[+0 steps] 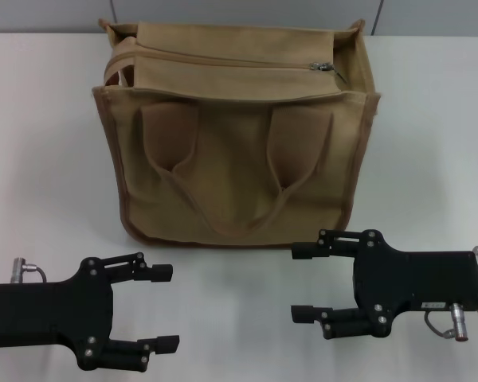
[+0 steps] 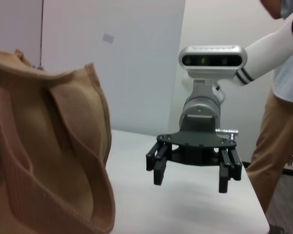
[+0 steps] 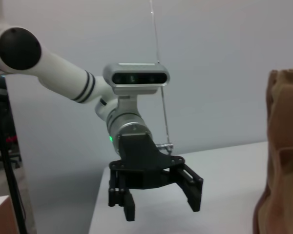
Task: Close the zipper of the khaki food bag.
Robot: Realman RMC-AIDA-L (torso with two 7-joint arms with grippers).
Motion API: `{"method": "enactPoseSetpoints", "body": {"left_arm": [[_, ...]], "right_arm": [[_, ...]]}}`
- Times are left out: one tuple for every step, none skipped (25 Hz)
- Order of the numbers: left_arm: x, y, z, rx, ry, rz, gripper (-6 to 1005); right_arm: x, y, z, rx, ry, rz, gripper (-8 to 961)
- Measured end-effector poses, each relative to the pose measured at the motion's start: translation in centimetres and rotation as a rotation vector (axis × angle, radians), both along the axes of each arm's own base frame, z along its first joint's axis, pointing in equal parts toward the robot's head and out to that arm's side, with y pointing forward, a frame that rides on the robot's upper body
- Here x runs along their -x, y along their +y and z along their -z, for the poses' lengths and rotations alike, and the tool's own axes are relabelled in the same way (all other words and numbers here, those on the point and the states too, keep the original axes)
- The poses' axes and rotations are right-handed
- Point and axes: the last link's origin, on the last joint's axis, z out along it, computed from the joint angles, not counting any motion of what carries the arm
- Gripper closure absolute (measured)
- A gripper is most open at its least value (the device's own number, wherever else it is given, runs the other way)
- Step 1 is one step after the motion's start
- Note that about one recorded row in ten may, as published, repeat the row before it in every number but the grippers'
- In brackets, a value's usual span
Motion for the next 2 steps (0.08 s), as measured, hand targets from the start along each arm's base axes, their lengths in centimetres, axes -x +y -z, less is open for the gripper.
{"method": "enactPoseSetpoints", "body": {"left_arm": [[0.04,0.01,0.06,0.002,0.004,-0.001,159],[0.04,0.01,0.07,0.003,0.006,-0.001,159]], "right_arm": [[-0.04,0.06,0.05,-0.003,-0.004,0.003,193],[-0.06,0.1,0.1,-0.005,-0.007,0.004,193]]}}
